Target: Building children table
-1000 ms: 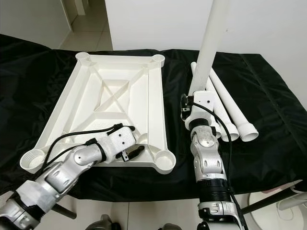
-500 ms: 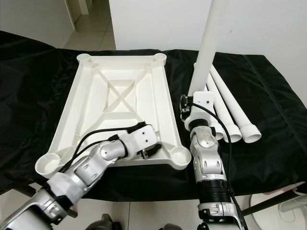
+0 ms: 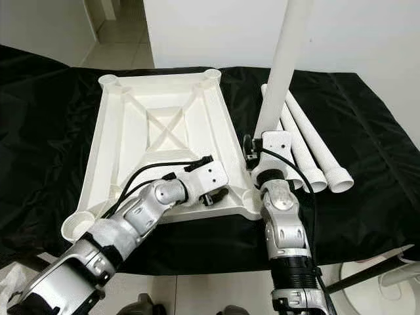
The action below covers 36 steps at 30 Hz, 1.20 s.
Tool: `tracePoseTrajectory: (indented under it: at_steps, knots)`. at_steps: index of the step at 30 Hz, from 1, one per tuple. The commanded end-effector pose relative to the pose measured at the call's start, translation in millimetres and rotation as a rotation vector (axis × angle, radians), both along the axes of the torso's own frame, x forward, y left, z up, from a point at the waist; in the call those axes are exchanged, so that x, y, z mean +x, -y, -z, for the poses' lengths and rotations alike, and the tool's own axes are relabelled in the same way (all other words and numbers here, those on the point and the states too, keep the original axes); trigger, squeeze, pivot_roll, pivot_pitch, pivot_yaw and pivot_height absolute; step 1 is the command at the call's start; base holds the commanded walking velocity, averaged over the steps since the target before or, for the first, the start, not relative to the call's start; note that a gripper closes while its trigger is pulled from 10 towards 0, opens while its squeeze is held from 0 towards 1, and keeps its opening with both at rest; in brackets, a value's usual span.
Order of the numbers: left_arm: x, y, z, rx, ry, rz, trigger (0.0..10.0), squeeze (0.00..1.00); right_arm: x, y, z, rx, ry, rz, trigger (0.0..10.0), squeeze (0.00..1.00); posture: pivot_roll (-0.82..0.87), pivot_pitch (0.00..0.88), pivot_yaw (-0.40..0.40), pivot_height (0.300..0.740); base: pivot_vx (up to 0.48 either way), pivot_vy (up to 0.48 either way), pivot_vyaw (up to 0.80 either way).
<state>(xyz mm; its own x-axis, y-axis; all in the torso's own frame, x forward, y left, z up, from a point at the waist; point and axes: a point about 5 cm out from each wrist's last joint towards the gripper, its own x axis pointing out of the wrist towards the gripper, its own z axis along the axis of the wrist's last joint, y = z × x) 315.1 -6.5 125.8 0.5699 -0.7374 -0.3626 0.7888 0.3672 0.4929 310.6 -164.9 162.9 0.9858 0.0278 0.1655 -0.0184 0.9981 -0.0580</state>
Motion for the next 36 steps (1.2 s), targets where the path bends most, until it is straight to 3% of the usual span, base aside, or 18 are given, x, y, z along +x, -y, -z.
tracePoseTrajectory:
  at_steps: [1, 8, 10, 11, 12, 13, 15, 17, 19, 20, 23, 29, 32, 36]
  knots:
    - [19.1, -17.3, -9.9, -0.053, 0.218, -0.325, 10.0, 0.0, -0.4, -2.0, -6.7, 0.012, 0.033, -0.01, 10.0, 0.0, -0.11, 0.022, 0.039, 0.74, 0.0, 0.0, 0.0]
    - [25.9, -17.7, -20.8, -0.082, 0.248, -0.349, 10.0, 0.0, -1.7, -6.7, -9.3, 0.017, 0.05, -0.044, 10.0, 0.0, -0.11, 0.019, 0.037, 0.74, 0.0, 0.0, 0.0]
    - [22.2, -16.3, -26.5, -0.174, 0.179, -0.304, 10.0, 0.0, -4.1, -9.3, -10.6, 0.013, 0.061, -0.067, 10.0, 0.0, -0.11, 0.019, 0.034, 0.74, 0.0, 0.0, 0.0]
    - [22.2, -16.3, -26.5, -0.174, 0.179, -0.304, 10.0, 0.0, -4.1, -9.3, -10.6, 0.013, 0.061, -0.067, 10.0, 0.0, -0.11, 0.019, 0.034, 0.74, 0.0, 0.0, 0.0]
    - [13.9, -14.0, -33.1, -0.295, 0.076, -0.22, 10.0, 0.0, -6.5, -11.2, -10.6, 0.017, 0.064, -0.084, 10.0, 0.0, -0.11, 0.021, 0.029, 0.74, 0.0, 0.0, 0.0]
    - [13.9, -14.0, -33.1, -0.295, 0.076, -0.22, 10.0, 0.0, -6.5, -11.2, -10.6, 0.017, 0.064, -0.084, 10.0, 0.0, -0.11, 0.021, 0.029, 0.74, 0.0, 0.0, 0.0]
    - [4.3, -13.1, -37.9, -0.372, -0.005, -0.129, 10.0, 0.0, -8.5, -12.8, -10.5, 0.027, 0.068, -0.102, 10.0, 0.0, -0.1, 0.022, 0.027, 0.74, 0.0, 0.0, 0.0]
    - [4.3, -13.1, -37.9, -0.372, -0.005, -0.129, 10.0, 0.0, -8.5, -12.8, -10.5, 0.027, 0.068, -0.102, 10.0, 0.0, -0.1, 0.022, 0.027, 0.74, 0.0, 0.0, 0.0]
    - [-11.7, -16.2, -40.3, -0.412, -0.05, -0.004, 10.0, 0.0, -11.5, -14.0, -9.3, 0.032, 0.071, -0.12, 10.0, 0.0, -0.09, 0.024, 0.016, 0.74, 0.0, 0.0, 0.0]
    - [-11.7, -16.2, -40.3, -0.412, -0.05, -0.004, 10.0, 0.0, -11.5, -14.0, -9.3, 0.032, 0.071, -0.12, 10.0, 0.0, -0.09, 0.024, 0.016, 0.74, 0.0, 0.0, 0.0]
    - [-30.1, -24.3, -35.1, -0.428, -0.085, 0.095, 10.0, 0.0, -15.5, -14.9, -3.0, 0.013, 0.055, -0.138, 10.0, 0.0, -0.08, 0.022, 0.008, 0.74, 0.0, 0.0, 0.0]
    - [-36.3, -33.1, -29.8, -0.449, -0.112, 0.092, 10.0, 0.0, -20.6, -13.8, 1.5, 0.005, 0.043, -0.145, 10.0, 0.0, -0.08, 0.019, -0.001, 0.74, 0.0, 0.0, 0.0]
    - [-42.3, -47.8, -26.8, -0.472, -0.143, 0.061, 10.0, 0.0, -26.4, -2.9, 9.6, -0.01, 0.011, -0.132, 10.0, 0.0, -0.08, 0.019, -0.009, 0.74, 0.0, 0.0, 0.0]
    - [-44.2, -50.2, -28.6, -0.479, -0.141, 0.062, 10.0, 0.0, -28.1, -0.4, 10.3, -0.015, 0.007, -0.132, 10.0, 0.0, -0.08, 0.019, -0.009, 0.74, 0.0, 0.0, 0.0]
